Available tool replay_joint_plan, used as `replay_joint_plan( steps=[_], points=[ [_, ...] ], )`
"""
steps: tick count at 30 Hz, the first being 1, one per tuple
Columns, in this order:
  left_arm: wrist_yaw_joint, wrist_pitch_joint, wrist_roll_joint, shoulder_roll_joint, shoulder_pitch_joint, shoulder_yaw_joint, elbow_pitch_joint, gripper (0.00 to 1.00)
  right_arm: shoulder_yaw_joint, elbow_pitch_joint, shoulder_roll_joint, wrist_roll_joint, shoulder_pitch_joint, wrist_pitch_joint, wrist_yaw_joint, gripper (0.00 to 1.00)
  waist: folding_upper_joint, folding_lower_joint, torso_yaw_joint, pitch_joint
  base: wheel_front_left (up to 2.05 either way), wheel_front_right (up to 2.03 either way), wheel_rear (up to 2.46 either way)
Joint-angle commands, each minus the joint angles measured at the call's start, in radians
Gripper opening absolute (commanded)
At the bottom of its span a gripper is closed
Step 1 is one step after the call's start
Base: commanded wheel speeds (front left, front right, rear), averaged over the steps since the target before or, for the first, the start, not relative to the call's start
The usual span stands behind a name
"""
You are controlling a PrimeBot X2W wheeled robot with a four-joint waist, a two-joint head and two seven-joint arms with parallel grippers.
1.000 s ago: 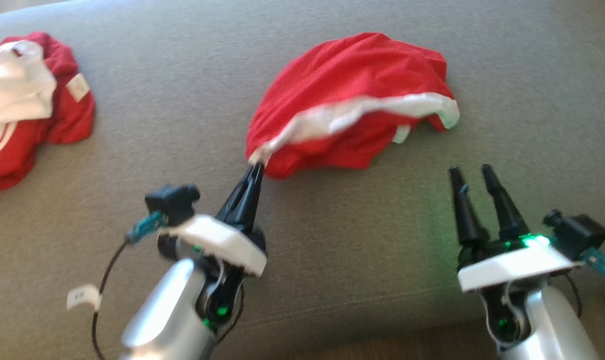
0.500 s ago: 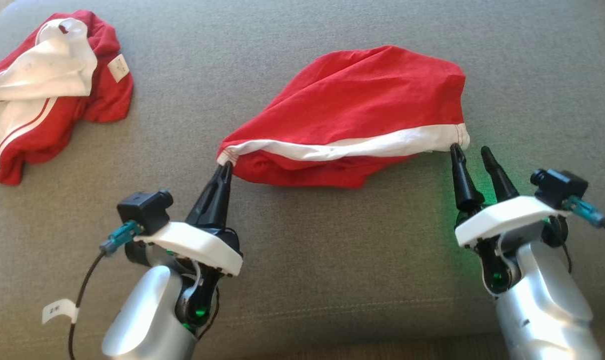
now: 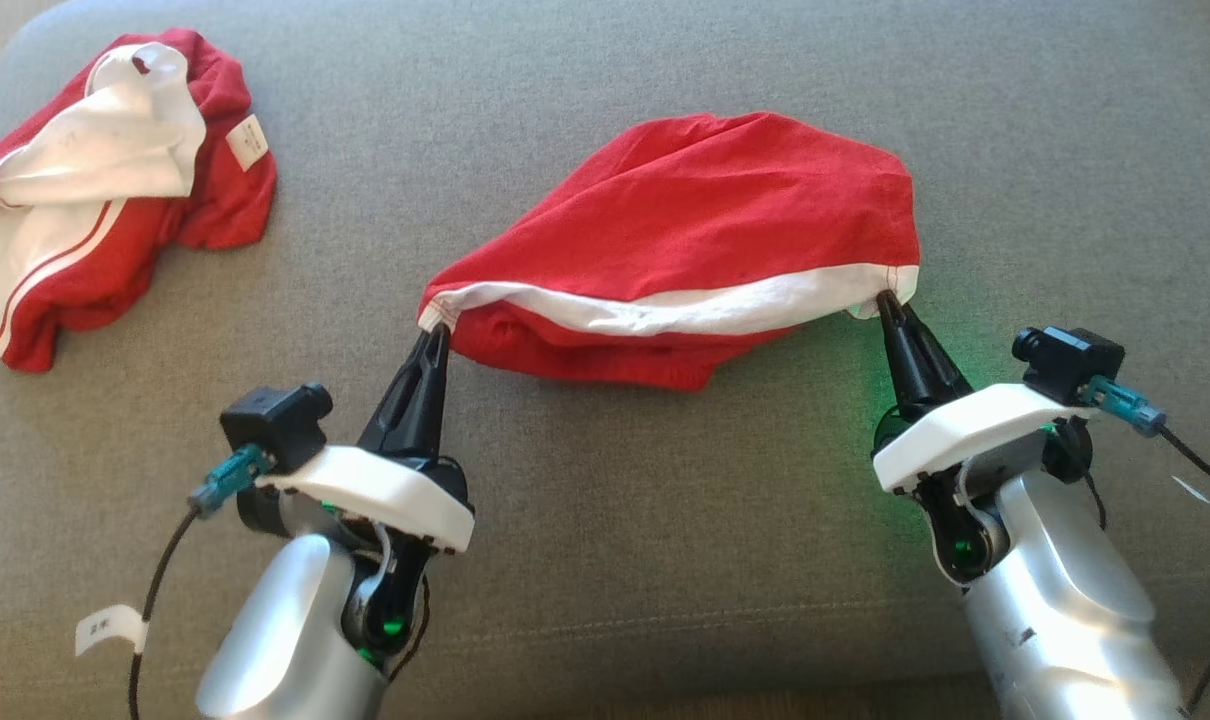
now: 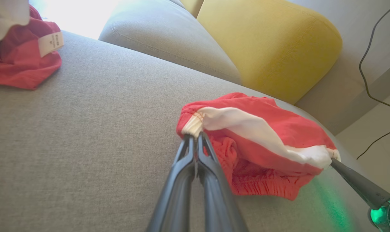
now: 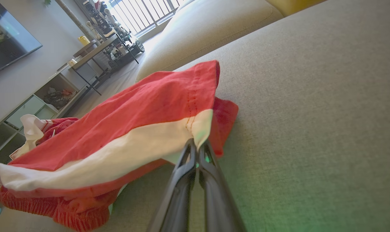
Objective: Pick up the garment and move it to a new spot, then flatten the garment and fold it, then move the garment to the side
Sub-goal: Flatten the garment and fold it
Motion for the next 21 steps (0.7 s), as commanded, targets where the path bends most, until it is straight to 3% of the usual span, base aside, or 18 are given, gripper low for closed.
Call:
replay_joint_plan(
  steps=[1, 10, 15, 21],
  points=[
    [-0.006, -0.012, 0.005, 0.012, -0.001, 0.033, -0.026, 0.00, 0.019, -0.034, 0.002, -0.008, -0.015, -0.009, 0.000, 0.00, 0.0000, 0.0000, -0.001, -0.006, 0.00, 0.00, 0.00],
    [-0.006, -0.012, 0.016, 0.051, 0.002, 0.013, -0.148, 0.00, -0.026, -0.183, 0.002, -0.046, 0.026, -0.009, 0.000, 0.00, 0.0000, 0.0000, -0.023, -0.082, 0.00, 0.00, 0.00],
    [-0.006, -0.007, -0.047, 0.144, -0.077, -0.038, -0.275, 0.00, -0.019, -0.298, -0.051, -0.048, -0.030, -0.009, 0.000, 0.00, 0.0000, 0.0000, -0.047, -0.140, 0.00, 0.00, 0.00],
    [-0.006, 0.119, -0.156, 0.276, -0.273, -0.102, -0.359, 0.00, -0.027, -0.339, -0.121, -0.025, -0.180, 0.036, 0.000, 0.00, 0.0000, 0.0000, -0.076, -0.172, 0.00, 0.00, 0.00]
  ],
)
